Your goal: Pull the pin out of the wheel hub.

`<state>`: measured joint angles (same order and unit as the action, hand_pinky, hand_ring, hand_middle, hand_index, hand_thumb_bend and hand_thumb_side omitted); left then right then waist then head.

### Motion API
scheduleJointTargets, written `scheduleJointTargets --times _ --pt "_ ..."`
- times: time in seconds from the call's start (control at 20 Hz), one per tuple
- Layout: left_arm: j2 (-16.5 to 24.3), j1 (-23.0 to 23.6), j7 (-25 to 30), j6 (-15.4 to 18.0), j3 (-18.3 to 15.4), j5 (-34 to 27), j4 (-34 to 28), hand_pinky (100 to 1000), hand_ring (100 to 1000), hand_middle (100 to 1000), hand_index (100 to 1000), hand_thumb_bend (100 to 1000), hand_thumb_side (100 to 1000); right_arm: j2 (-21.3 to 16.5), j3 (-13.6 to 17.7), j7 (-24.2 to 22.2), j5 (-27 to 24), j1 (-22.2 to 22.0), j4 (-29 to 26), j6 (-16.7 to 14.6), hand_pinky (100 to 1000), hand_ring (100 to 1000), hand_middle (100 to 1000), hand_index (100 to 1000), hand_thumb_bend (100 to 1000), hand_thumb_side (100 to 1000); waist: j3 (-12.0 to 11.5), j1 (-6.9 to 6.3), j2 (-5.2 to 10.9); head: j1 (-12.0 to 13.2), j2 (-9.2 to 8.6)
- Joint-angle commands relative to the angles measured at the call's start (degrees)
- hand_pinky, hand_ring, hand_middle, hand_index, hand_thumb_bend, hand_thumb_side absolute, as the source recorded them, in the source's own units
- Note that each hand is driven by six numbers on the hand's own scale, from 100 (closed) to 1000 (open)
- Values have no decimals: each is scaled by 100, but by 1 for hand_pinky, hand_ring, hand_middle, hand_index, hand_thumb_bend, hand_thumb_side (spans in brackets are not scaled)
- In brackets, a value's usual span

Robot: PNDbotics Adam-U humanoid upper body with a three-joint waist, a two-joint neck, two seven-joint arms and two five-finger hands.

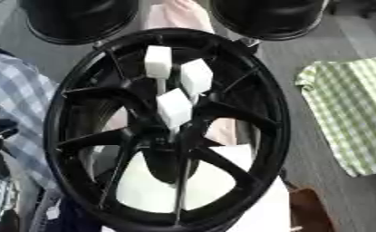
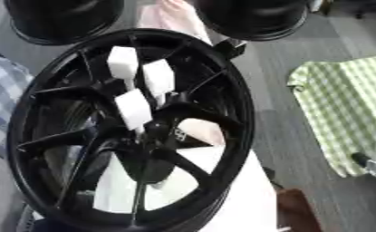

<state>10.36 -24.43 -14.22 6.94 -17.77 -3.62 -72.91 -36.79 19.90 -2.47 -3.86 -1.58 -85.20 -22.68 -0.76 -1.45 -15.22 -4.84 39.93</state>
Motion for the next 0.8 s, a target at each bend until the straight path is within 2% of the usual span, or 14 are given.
scheduleJointTargets --times 0.05,0.25,0.45,0.55,0.7,0.75,0.8 --pt "517 -63 274 61 67 -94 -65 635 576 446 729 100 779 -924 0 -17 85 18 -486 -6 718 759 704 819 758 165 35 48 67 -39 -18" --pt "1045 0 688 176 182 -250 -22 636 577 446 730 100 756 -1951 -293 -310 161 338 -697 4 738 763 712 813 780 187 121 78 71 -57 -1" --pt "1407 155 937 265 232 -436 -75 636 578 445 729 100 746 -2776 -732 -913 360 1052 -635 -75 755 757 705 799 776 180 172 94 88 -66 9" --pt "1487 261 1004 286 233 -551 -157 636 578 446 729 100 748 -2988 -981 -1343 466 1552 -527 -160 761 756 703 793 765 169 177 100 100 -67 19" --pt "1517 418 1068 283 223 -715 -327 636 578 446 728 100 752 -3064 -1341 -2116 561 2412 -301 -305 773 761 709 792 755 159 168 106 120 -71 35" --pt "1512 465 1086 275 221 -764 -392 636 578 446 728 100 752 -3051 -1465 -2409 596 2698 -225 -353 779 764 714 793 707 111 162 107 127 -72 45" --pt "1507 506 1104 265 220 -805 -455 636 578 446 728 100 751 -3019 -1589 -2710 633 2975 -146 -398 783 768 718 796 677 133 156 110 134 -67 55"
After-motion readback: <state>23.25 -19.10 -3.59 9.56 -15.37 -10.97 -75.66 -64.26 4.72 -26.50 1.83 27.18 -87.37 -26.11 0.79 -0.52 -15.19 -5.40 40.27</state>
